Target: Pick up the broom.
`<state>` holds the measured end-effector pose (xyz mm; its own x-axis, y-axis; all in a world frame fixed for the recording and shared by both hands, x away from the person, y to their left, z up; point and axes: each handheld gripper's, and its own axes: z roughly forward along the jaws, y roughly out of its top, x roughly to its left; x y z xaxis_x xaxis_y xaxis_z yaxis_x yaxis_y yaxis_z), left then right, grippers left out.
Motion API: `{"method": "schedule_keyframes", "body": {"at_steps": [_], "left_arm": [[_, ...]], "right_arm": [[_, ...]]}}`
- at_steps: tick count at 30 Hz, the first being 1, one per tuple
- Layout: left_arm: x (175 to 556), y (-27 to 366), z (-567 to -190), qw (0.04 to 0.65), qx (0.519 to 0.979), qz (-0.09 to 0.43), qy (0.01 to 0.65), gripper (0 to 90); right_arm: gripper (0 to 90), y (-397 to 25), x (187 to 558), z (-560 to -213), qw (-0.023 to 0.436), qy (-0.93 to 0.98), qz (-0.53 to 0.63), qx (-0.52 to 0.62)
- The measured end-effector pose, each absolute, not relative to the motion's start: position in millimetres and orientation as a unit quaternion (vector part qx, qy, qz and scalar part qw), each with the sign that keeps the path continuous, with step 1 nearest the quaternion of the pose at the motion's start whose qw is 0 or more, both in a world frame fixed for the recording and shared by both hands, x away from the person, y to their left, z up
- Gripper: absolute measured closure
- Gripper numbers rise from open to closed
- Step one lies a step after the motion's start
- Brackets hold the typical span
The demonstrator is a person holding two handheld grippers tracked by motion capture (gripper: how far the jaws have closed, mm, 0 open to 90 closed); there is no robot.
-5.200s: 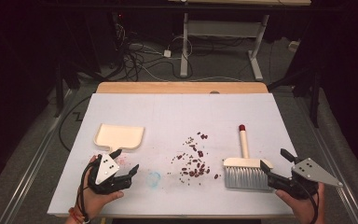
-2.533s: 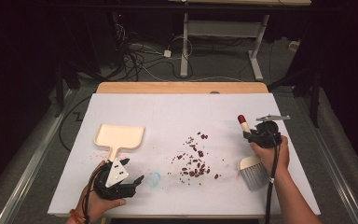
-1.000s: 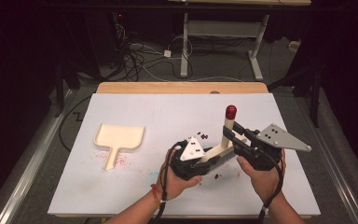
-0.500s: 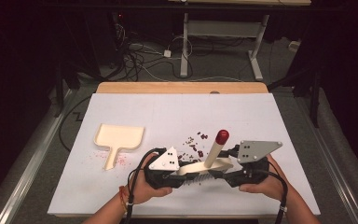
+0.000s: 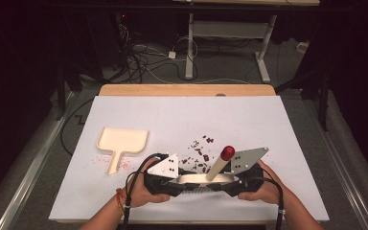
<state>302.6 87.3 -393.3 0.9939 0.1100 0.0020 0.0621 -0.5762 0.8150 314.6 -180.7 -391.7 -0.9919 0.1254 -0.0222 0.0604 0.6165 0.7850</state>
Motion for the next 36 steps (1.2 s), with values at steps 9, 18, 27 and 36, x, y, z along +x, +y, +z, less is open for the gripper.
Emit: {"method": "schedule_keyframes", "body": {"at_steps": [9, 18, 27, 36], "left_arm": [[302, 105, -387, 0.466, 0.868, 0.110, 0.128, 29.1], [287, 151, -397, 0.420, 0.848, 0.246, 0.211, 21.0], [275, 201, -423, 0.368, 0.840, 0.282, 0.281, 21.1], [268, 213, -441, 0.341, 0.838, 0.300, 0.301, 21.1]], "right_arm": [[67.5, -176, 309, -381, 0.064, 0.893, 0.438, 0.077], [67.4, -194, 313, -370, 0.128, 0.873, 0.451, 0.136], [67.4, -216, 328, -368, 0.149, 0.849, 0.466, 0.198], [67.4, -237, 343, -370, 0.203, 0.831, 0.450, 0.255]]}}
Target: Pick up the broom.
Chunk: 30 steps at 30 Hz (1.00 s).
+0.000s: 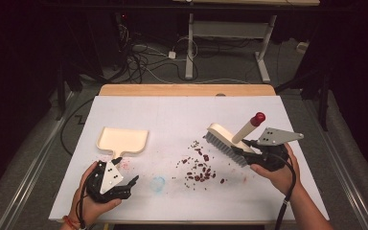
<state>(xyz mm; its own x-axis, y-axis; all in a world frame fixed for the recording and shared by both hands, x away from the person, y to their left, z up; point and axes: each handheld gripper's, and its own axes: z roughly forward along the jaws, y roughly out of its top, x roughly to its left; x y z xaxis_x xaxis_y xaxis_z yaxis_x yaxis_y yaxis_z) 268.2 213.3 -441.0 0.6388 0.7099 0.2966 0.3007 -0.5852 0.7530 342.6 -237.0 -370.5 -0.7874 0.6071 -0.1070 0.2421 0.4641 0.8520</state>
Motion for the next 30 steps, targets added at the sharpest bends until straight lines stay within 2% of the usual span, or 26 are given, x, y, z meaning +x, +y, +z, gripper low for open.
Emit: {"method": "schedule_keyframes", "body": {"at_steps": [5, 12, 30], "left_arm": [[265, 211, -442, 0.342, 0.842, 0.295, 0.294, 21.1], [260, 211, -446, 0.332, 0.850, 0.292, 0.286, 21.1], [262, 212, -448, 0.331, 0.851, 0.283, 0.292, 21.0]], "right_arm": [[67.4, -250, 351, -374, 0.226, 0.822, 0.442, 0.281], [67.4, -253, 361, -382, 0.237, 0.820, 0.425, 0.300], [67.4, -256, 371, -389, 0.234, 0.813, 0.426, 0.322]]}}
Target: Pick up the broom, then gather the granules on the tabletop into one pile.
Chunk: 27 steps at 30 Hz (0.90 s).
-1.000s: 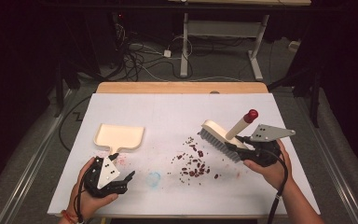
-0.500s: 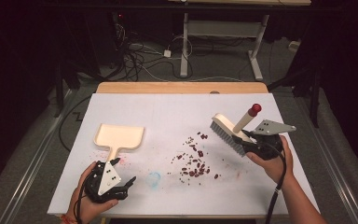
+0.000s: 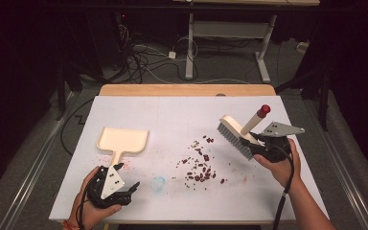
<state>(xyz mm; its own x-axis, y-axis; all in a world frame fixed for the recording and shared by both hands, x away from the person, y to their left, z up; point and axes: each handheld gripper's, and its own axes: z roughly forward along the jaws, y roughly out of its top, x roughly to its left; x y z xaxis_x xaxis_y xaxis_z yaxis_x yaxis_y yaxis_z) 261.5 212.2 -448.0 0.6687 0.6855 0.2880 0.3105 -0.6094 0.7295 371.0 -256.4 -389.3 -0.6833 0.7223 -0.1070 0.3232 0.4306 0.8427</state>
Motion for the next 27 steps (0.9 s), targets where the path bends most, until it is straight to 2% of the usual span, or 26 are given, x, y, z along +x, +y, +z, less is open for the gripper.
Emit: {"method": "schedule_keyframes", "body": {"at_steps": [13, 17, 27], "left_arm": [[269, 198, -449, 0.316, 0.862, 0.282, 0.279, 20.8], [270, 195, -447, 0.321, 0.861, 0.282, 0.275, 20.4], [276, 204, -451, 0.344, 0.854, 0.256, 0.295, 20.4]], "right_arm": [[67.4, -266, 361, -391, 0.235, 0.804, 0.428, 0.340], [67.4, -269, 357, -388, 0.252, 0.808, 0.416, 0.333], [67.4, -263, 396, -402, 0.252, 0.804, 0.407, 0.354]]}}
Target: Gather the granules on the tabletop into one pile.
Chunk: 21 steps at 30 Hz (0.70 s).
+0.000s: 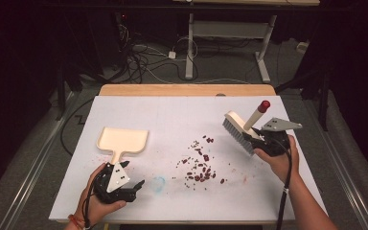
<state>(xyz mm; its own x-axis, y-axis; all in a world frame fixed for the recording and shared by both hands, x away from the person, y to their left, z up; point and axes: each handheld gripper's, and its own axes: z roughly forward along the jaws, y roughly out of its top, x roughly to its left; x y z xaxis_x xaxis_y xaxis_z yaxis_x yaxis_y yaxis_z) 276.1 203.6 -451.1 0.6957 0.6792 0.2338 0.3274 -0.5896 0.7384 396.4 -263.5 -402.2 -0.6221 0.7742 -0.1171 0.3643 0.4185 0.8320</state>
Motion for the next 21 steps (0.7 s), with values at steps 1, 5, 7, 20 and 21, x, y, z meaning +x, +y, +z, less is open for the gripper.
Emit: {"method": "schedule_keyframes", "body": {"at_steps": [1, 5, 7, 20, 21], "left_arm": [[277, 203, -450, 0.347, 0.853, 0.256, 0.295, 20.4], [283, 197, -448, 0.348, 0.857, 0.256, 0.281, 20.4], [284, 196, -450, 0.341, 0.860, 0.254, 0.282, 20.4], [274, 209, -451, 0.352, 0.852, 0.247, 0.300, 20.3], [274, 209, -451, 0.350, 0.853, 0.246, 0.299, 20.3]], "right_arm": [[67.4, -259, 410, -408, 0.252, 0.809, 0.395, 0.355], [67.4, -246, 430, -410, 0.283, 0.822, 0.362, 0.337], [67.4, -243, 434, -410, 0.285, 0.824, 0.359, 0.334], [67.5, -189, 458, -427, 0.281, 0.851, 0.356, 0.265], [67.4, -185, 455, -429, 0.277, 0.854, 0.357, 0.258]]}}
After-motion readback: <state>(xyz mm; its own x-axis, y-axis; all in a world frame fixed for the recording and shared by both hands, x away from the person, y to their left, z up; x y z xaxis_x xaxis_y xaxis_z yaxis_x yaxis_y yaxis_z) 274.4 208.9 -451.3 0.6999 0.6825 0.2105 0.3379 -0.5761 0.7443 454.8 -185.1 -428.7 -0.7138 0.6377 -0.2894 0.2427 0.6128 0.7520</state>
